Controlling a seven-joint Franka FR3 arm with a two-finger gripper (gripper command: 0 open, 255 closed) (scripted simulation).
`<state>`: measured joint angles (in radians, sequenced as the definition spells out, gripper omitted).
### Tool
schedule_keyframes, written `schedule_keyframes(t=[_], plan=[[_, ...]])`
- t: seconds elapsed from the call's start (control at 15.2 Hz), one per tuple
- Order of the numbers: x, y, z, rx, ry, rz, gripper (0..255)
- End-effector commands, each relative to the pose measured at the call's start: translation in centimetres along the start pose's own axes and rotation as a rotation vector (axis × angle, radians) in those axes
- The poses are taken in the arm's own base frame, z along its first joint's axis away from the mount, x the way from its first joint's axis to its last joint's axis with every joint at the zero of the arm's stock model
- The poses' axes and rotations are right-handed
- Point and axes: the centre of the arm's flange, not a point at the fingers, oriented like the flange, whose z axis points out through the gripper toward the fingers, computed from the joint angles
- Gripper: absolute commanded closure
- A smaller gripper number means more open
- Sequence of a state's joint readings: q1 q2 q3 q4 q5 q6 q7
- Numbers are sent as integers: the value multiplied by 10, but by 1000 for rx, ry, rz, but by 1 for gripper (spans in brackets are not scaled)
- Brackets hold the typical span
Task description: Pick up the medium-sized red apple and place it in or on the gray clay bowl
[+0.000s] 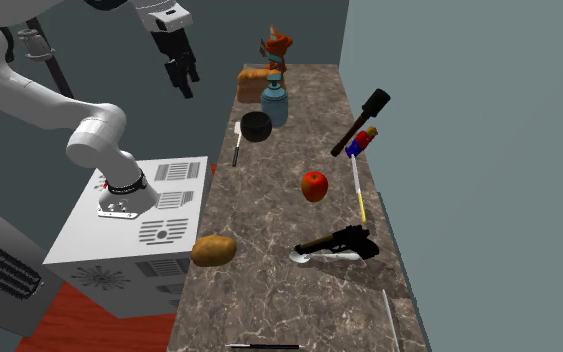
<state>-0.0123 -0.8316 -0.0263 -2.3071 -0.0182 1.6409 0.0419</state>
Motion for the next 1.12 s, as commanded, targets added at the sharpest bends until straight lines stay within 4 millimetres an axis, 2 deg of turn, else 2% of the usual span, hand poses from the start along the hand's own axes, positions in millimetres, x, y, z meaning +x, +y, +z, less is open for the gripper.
schedule_keyframes(t=[0.0, 1.06], plan=[[0, 0, 0, 0, 0, 0, 0], [184, 68, 115, 40, -111, -43, 0]])
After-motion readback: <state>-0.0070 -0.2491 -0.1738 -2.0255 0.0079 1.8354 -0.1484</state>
